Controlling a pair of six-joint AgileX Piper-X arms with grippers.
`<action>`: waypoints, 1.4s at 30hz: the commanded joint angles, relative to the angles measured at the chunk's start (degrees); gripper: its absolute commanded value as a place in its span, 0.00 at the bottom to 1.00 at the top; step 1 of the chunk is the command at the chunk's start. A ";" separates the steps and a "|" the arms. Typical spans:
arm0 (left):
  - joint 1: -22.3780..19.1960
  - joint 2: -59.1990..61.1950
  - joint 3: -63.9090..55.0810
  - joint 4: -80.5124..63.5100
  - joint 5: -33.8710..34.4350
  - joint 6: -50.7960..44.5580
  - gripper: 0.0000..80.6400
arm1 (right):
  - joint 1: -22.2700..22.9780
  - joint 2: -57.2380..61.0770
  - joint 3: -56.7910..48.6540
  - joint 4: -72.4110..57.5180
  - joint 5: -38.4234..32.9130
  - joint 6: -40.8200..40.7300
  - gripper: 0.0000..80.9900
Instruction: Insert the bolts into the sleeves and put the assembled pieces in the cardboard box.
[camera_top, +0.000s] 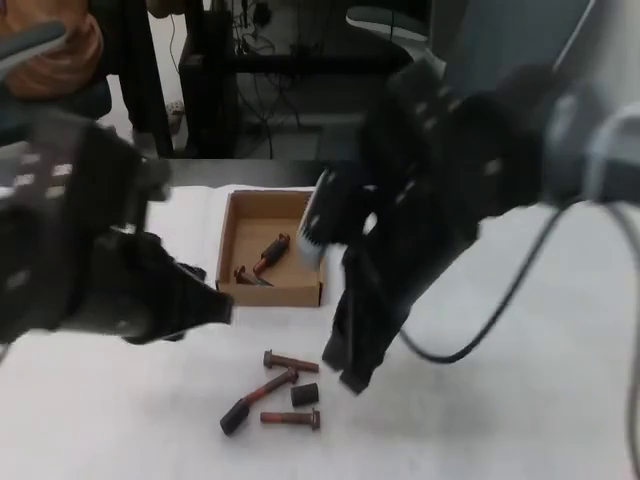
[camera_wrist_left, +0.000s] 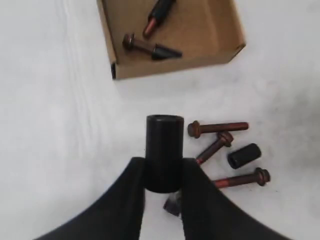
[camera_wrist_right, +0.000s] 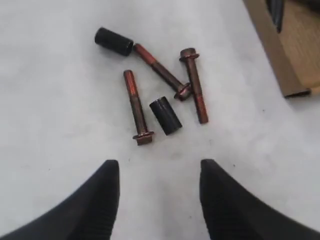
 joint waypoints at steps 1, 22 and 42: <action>0.13 -10.27 3.95 -0.73 -0.32 -0.48 0.02 | 0.83 5.15 -3.26 -0.03 2.27 -3.79 0.57; 0.13 -59.39 27.00 -14.02 7.45 -3.05 0.02 | 4.36 24.91 -17.91 -2.72 6.31 -8.94 0.57; 0.02 -60.13 30.31 -13.21 15.07 -4.29 0.02 | 4.36 26.47 -20.55 3.13 4.96 -8.24 0.81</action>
